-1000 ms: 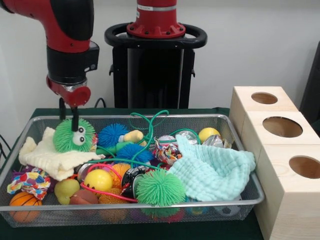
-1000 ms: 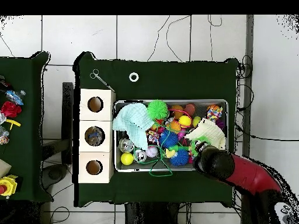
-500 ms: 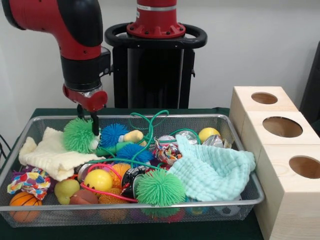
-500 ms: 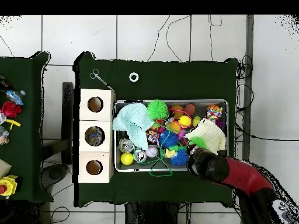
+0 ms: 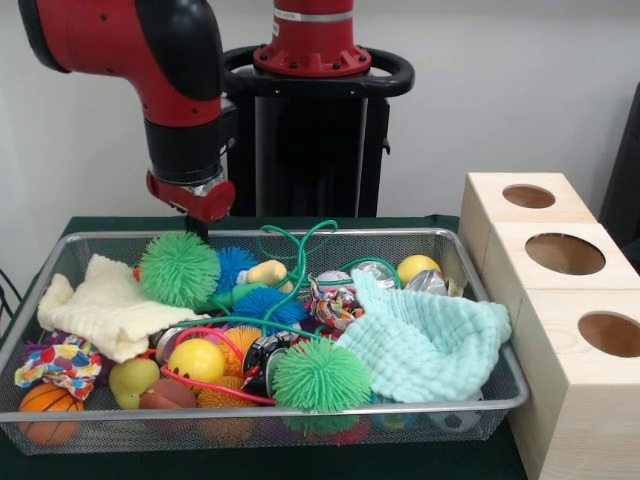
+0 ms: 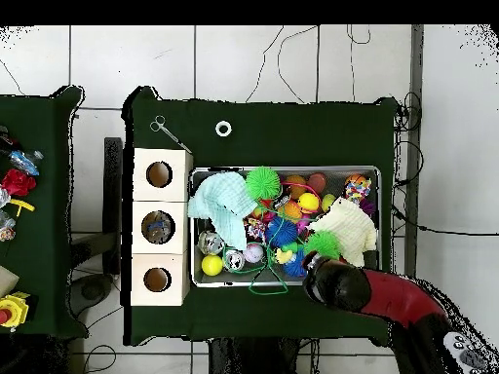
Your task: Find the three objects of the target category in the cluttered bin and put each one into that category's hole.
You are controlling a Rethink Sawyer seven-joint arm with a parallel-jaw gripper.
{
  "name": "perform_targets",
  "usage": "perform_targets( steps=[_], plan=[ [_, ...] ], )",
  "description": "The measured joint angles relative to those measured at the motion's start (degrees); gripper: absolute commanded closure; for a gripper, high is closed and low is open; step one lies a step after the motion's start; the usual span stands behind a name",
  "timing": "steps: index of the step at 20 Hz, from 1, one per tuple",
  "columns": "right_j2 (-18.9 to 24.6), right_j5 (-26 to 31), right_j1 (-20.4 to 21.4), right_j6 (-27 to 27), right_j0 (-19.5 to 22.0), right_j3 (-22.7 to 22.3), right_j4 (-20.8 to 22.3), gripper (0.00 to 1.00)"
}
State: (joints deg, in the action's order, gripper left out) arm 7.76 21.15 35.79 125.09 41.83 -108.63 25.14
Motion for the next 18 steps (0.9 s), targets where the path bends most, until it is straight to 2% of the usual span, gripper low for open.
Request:
perform_targets(
  steps=[6, 11, 14, 15, 18],
  plan=[
    [0.1, 1.8, 3.7, 0.0, -1.9, -0.5, -1.0, 1.00],
    [0.4, 5.8, 8.2, 0.0, -5.3, -0.5, -6.7, 1.00],
    [0.4, 8.2, 10.9, 0.0, -9.0, -0.3, -11.4, 1.00],
    [0.3, 9.1, 11.9, 0.0, -11.9, 0.4, -14.1, 1.00],
    [0.0, 9.2, 12.3, 0.1, -15.4, 1.5, -16.7, 1.00]
  ],
)
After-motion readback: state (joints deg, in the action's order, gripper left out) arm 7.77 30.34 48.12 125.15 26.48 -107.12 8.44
